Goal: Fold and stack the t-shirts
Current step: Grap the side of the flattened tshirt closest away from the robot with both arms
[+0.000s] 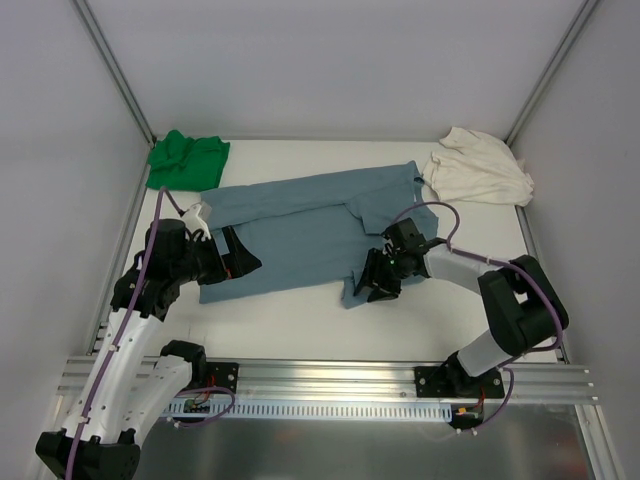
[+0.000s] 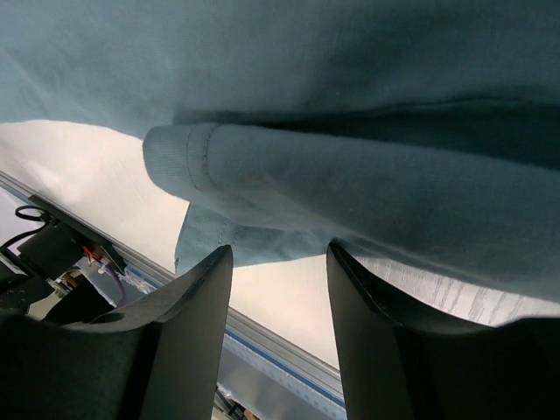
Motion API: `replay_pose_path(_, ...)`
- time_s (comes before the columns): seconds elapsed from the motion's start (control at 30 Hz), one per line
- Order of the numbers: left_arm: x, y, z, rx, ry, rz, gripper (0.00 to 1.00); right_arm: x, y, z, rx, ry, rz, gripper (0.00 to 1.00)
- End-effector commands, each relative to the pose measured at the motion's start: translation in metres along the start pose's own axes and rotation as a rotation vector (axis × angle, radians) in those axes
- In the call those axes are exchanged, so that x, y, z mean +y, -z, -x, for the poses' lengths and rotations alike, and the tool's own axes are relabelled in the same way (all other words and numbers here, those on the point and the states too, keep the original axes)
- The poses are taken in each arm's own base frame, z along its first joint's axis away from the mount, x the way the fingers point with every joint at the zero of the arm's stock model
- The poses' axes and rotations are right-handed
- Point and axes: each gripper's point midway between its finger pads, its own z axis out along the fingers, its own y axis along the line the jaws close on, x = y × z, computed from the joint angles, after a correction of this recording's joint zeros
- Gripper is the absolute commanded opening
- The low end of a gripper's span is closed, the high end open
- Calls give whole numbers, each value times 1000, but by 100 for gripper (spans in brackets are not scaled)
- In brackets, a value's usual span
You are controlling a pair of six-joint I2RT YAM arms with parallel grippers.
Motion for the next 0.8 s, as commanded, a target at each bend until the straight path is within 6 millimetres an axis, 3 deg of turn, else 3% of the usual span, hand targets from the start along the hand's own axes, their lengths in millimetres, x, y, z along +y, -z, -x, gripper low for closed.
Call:
replay_pose_path(0.0, -5, 6, 7, -33, -40, -5, 99, 13, 0, 16, -39, 44, 18, 51)
replay_pose_path(0.37, -1, 7, 8, -37, -52, 12, 99, 27, 10, 28, -61, 56, 20, 51)
replay_pose_path(0.77, 2, 8, 7, -43, -64, 27, 99, 13, -3, 26, -25, 41, -28, 52)
